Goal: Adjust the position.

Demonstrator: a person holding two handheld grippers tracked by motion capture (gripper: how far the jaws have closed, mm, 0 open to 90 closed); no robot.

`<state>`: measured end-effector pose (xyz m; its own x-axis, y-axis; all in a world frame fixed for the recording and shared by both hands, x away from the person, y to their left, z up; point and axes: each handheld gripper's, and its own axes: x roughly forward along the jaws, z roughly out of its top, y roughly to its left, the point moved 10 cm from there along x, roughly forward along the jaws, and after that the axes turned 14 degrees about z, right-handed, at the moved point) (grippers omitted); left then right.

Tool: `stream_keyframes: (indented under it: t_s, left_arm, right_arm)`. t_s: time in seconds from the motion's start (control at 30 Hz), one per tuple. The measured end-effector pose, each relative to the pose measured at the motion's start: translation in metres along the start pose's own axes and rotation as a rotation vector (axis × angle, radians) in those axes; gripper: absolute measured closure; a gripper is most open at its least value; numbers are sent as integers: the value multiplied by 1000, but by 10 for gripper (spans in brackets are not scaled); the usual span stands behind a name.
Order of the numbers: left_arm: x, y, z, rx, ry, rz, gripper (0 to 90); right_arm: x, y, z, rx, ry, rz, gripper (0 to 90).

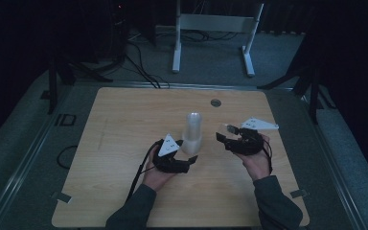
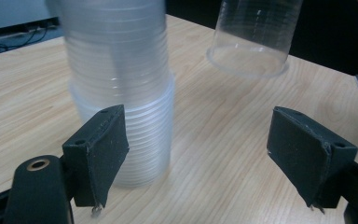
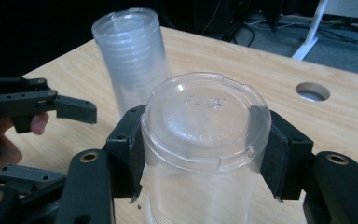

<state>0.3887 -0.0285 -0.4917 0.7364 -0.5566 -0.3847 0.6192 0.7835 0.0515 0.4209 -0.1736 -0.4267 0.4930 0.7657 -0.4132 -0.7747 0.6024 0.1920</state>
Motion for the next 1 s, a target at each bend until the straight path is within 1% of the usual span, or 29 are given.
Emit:
stream_keyframes:
  t_s: [0.03,0.07,0.13,0.17,0.33,0.47,0.57,0.73,0.83,0.87,1.0]
  left_arm:
    - [0,0,0,0,0,0,200]
    - [1,-4,1,6,1,-7,200]
    - [2,-6,2,14,3,-13,200]
    - [2,-7,3,12,2,-16,200]
    - [2,-8,4,17,5,-23,200]
    - [2,-10,6,12,7,-31,200]
    - [2,-13,7,13,3,-47,208]
    - [3,-17,9,24,-1,-56,208]
    - [4,-20,9,30,1,-60,208]
    - [5,-22,9,38,1,-64,208]
    - [7,-27,9,43,6,-77,208]
  right_arm:
    - [0,0,0,0,0,0,402]
    - [1,1,-2,1,4,3,402]
    - [3,3,-9,9,10,13,402]
    - [4,3,-13,18,10,17,402]
    - [4,4,-20,33,3,22,403]
    - [6,6,-28,46,-1,28,403]
    - [8,9,-31,55,-7,30,402]
    - [11,15,-34,57,-15,41,401]
    - [12,16,-34,58,-17,42,401]
    - [12,16,-34,60,-19,43,401]
    - [13,19,-34,74,-38,56,401]
